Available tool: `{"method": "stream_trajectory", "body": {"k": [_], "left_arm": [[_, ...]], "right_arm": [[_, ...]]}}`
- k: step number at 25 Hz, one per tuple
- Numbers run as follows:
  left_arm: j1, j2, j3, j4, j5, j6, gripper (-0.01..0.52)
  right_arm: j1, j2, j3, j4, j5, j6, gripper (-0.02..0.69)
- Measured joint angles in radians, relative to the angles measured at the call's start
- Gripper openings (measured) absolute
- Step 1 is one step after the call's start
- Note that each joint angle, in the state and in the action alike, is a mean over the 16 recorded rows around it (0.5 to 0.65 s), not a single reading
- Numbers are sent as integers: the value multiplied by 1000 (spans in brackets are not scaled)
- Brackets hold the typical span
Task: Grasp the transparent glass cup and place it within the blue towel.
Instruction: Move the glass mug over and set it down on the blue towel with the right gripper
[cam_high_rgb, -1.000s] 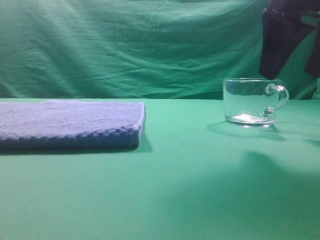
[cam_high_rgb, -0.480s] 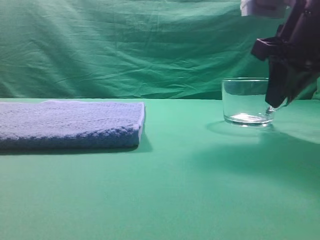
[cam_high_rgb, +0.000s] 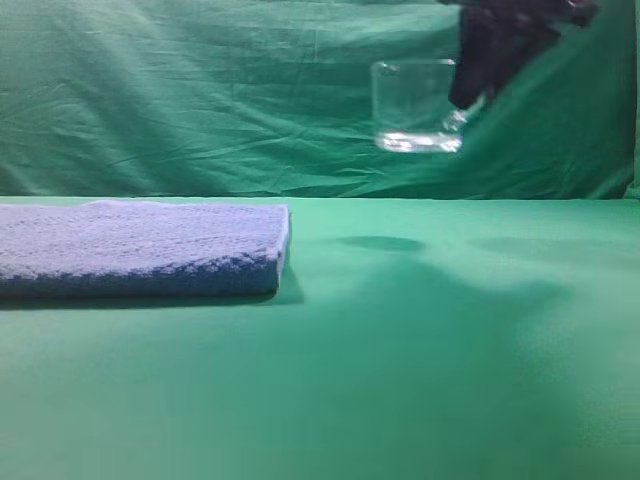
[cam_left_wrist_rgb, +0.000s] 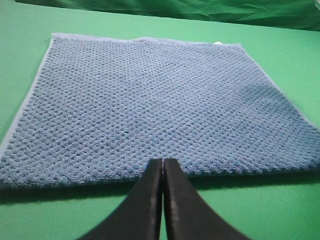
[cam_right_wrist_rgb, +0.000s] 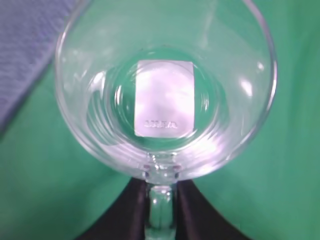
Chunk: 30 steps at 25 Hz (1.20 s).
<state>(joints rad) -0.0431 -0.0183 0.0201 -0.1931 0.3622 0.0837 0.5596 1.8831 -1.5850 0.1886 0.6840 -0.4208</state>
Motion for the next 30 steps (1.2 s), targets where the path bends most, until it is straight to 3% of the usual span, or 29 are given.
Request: {"method": "stream_trajectory", "body": {"k": [12, 23, 27, 30], "left_arm": [[0, 0, 0, 0, 0, 0, 0], [0, 0, 0, 0, 0, 0, 0], [0, 0, 0, 0, 0, 0, 0], [0, 0, 0, 0, 0, 0, 0]], "right_arm": [[175, 353, -336, -1, -3, -14, 112], [198, 412, -460, -31, 56, 20, 332], [198, 336, -487, -91, 139, 98, 324], [198, 254, -504, -156, 212, 180, 270]]}}
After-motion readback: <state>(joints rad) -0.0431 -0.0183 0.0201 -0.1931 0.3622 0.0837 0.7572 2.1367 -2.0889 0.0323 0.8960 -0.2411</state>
